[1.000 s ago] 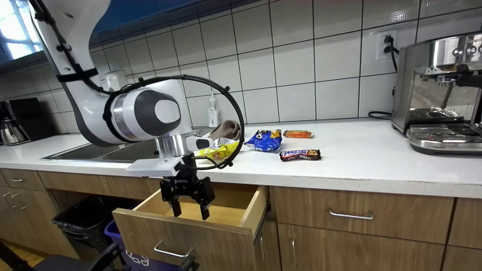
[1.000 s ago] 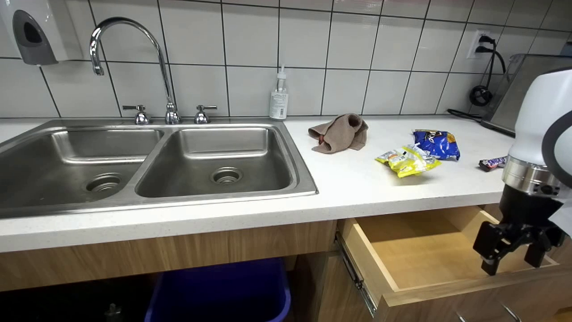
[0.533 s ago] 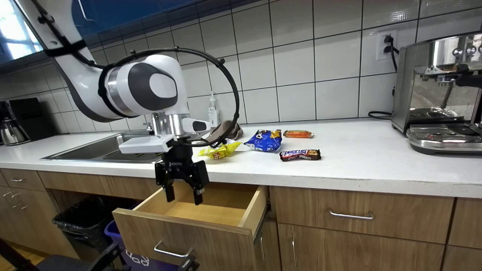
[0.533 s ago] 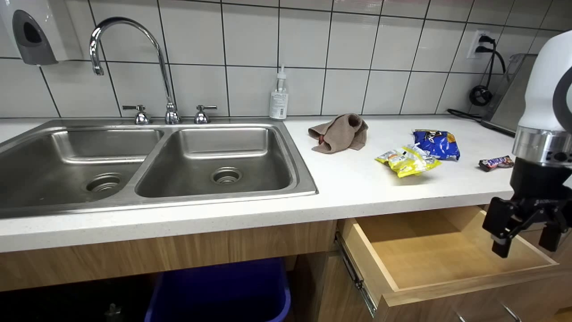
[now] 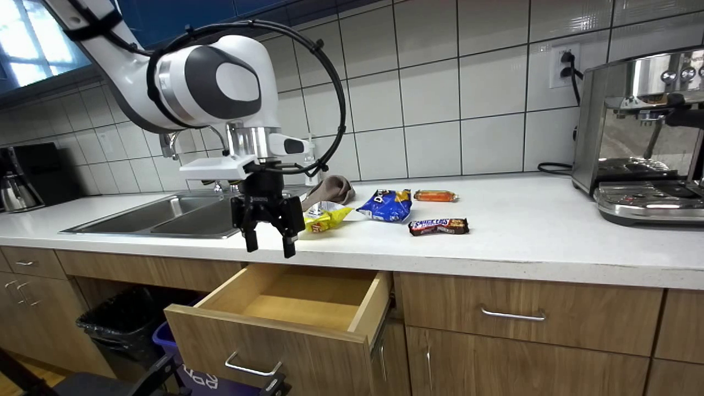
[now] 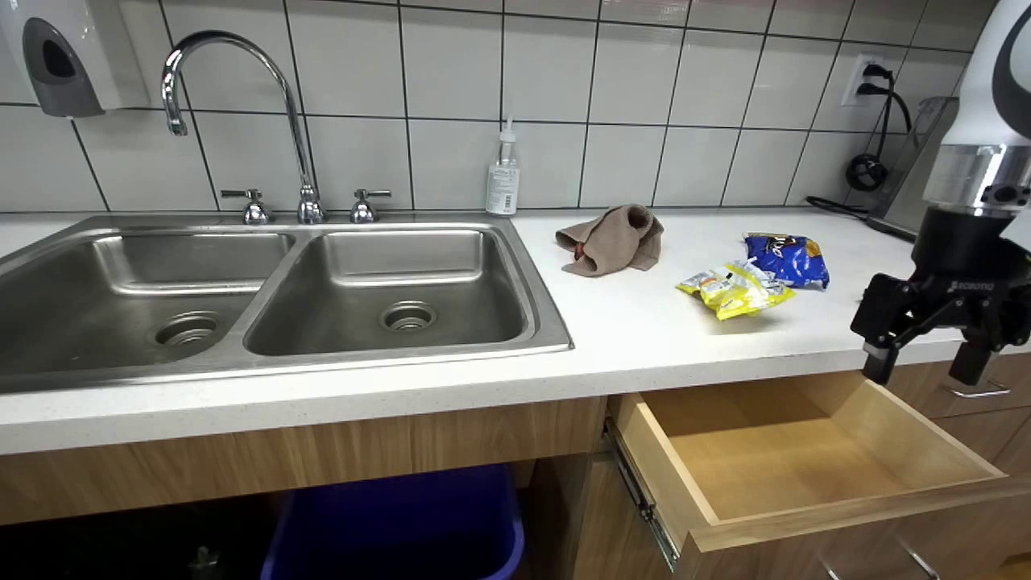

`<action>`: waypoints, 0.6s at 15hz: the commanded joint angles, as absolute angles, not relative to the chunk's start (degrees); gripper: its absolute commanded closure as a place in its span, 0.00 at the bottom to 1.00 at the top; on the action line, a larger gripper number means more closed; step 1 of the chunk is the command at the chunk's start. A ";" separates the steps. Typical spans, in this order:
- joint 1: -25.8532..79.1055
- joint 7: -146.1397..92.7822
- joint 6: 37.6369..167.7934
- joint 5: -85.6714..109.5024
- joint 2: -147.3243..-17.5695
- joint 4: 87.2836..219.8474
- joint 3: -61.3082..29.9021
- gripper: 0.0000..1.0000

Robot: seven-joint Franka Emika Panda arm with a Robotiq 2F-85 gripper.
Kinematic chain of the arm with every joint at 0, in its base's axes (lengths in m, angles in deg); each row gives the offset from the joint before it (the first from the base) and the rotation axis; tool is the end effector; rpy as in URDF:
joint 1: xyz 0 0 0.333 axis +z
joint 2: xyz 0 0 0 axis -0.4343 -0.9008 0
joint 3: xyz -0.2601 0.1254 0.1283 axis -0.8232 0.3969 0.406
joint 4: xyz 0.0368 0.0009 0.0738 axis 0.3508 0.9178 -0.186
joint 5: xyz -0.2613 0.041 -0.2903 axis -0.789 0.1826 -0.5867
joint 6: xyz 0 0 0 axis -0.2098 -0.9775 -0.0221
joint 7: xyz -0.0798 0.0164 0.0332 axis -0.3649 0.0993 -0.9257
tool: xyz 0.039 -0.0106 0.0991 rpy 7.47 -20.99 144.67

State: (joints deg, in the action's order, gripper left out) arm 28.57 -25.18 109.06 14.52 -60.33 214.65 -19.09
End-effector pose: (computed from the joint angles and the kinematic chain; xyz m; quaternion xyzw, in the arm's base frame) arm 0.3980 -0.0303 0.2573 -0.9961 0.0633 0.0607 0.0054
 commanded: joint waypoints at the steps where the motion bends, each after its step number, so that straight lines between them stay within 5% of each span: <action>1: 26.88 -22.86 105.39 17.63 -59.49 211.10 -17.44 0.00; 9: 27.17 -23.11 103.15 19.81 -61.20 204.53 -16.49 0.00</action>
State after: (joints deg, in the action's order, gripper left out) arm 28.57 -24.60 106.15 18.21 -60.21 207.94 -18.11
